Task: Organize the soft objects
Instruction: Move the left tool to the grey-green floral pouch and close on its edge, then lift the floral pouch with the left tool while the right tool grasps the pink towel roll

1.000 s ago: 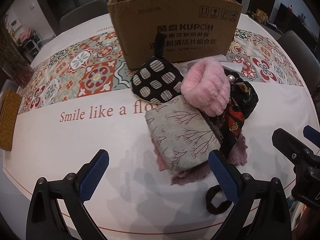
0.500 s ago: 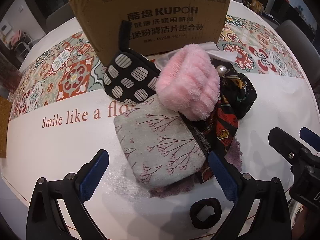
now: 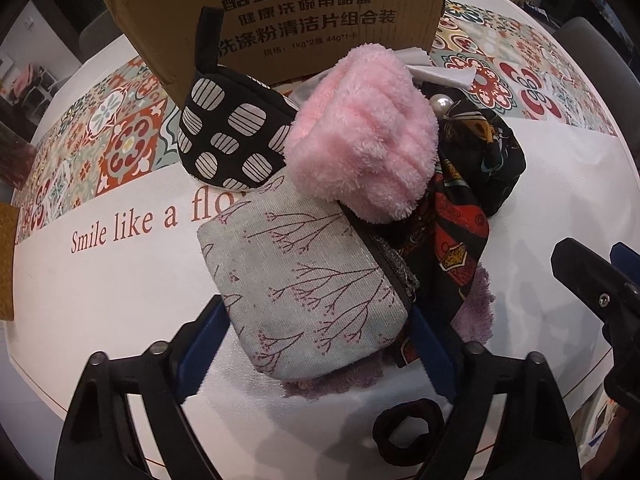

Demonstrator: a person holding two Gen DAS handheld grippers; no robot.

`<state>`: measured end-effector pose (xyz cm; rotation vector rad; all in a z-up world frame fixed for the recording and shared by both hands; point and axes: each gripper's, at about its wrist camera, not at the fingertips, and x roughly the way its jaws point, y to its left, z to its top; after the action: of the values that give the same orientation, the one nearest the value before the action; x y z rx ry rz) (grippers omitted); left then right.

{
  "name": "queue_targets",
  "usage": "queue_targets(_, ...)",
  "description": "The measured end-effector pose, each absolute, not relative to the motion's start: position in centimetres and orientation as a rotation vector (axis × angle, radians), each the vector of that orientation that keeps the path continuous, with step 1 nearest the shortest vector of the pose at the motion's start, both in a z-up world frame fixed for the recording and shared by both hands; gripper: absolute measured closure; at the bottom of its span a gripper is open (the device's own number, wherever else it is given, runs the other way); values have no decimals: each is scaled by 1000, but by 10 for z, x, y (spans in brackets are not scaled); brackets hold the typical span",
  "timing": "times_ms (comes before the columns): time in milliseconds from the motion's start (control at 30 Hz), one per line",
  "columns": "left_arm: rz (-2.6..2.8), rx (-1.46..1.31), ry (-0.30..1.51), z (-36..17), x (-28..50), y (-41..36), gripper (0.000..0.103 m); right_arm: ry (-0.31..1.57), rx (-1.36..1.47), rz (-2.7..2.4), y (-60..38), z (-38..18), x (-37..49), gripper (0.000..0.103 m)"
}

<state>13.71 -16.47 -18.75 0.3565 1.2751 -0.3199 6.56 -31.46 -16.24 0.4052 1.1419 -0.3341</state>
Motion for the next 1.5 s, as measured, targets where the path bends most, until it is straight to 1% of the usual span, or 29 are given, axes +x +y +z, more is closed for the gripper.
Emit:
queue_targets(267, -350, 332, 1261, -182, 137, -161, 28, 1136, 407, -329, -313, -160, 64, 1)
queue_targets(367, -364, 313, 1260, -179, 133, -158, 34, 1131, 408, -330, -311, -158, 63, 1)
queue_targets(433, -371, 303, 1256, -176, 131, -157, 42, 1129, 407, -329, -310, -157, 62, 1)
queue_targets(500, -375, 293, 1248, -173, 129, -154, 46, 1126, 404, -327, -308, -154, 62, 1)
queue_targets(567, -376, 288, 1242, -170, 129, -150, 53, 1122, 399, -324, -305, -152, 61, 1)
queue_targets(633, -375, 285, 1239, -168, 127, -147, 64, 1117, 394, -322, -303, -149, 60, 1)
queue_targets(667, -374, 284, 1239, -166, 126, -145, 66, 1114, 390, -321, -301, -147, 60, 1)
queue_targets(733, -372, 278, 1239, -165, 124, -141, 74, 1109, 383, -319, -297, -144, 59, 1)
queue_targets(833, -365, 267, 1234, -162, 121, -134, 80, 1103, 372, -313, -291, -140, 59, 1)
queue_targets(1033, -356, 237, 1216, -154, 119, -120, 83, 1090, 344, -295, -277, -133, 59, 1)
queue_targets(1500, -281, 171, 1211, -150, 131, -85, 83, 1087, 318, -228, -246, -129, 86, 1)
